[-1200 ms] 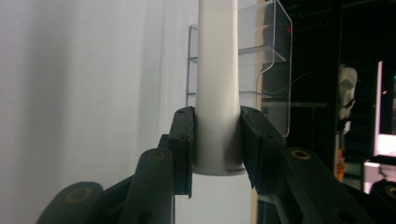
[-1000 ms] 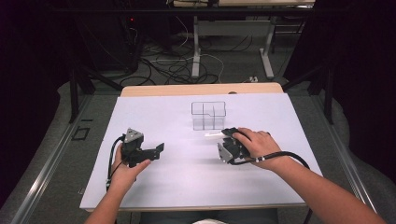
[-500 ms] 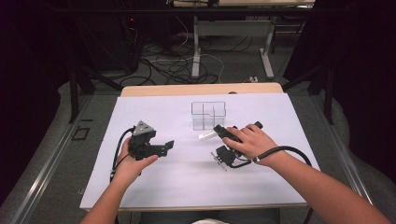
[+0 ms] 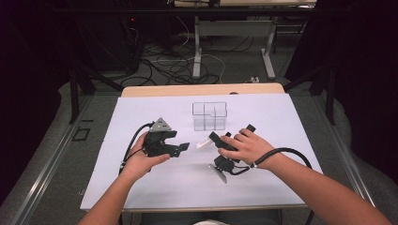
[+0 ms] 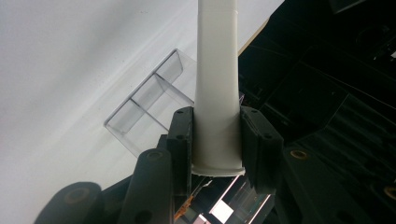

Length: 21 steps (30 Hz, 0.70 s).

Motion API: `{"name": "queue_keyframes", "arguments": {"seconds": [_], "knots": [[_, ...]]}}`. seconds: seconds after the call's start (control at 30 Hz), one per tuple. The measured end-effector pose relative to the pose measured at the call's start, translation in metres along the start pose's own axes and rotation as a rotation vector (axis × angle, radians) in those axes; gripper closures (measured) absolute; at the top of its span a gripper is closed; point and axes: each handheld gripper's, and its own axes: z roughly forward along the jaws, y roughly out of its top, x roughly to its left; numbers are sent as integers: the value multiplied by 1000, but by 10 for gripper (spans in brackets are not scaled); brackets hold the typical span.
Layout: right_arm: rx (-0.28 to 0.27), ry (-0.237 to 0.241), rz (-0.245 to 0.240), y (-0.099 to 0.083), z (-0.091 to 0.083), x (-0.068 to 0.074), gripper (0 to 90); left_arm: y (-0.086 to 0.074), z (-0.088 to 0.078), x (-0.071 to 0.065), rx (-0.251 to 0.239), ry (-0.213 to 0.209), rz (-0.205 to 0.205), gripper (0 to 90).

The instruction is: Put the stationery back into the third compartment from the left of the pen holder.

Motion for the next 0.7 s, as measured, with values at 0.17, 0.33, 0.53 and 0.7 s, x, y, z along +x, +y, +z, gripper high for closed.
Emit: {"name": "queue_keyframes", "arguments": {"seconds": [0.17,0.33,0.53,0.7], "knots": [[-41,-38,-39,2,0,-1,666,9,6,-10,37,-42,40,300],[-11,-24,-69,7,-5,-2,666,19,13,-14,109,-113,56,335],[-20,-35,-91,8,-4,-1,666,30,23,-17,185,-146,86,422],[-36,-42,-98,11,-4,1,666,37,32,-23,268,-158,150,463]]}}
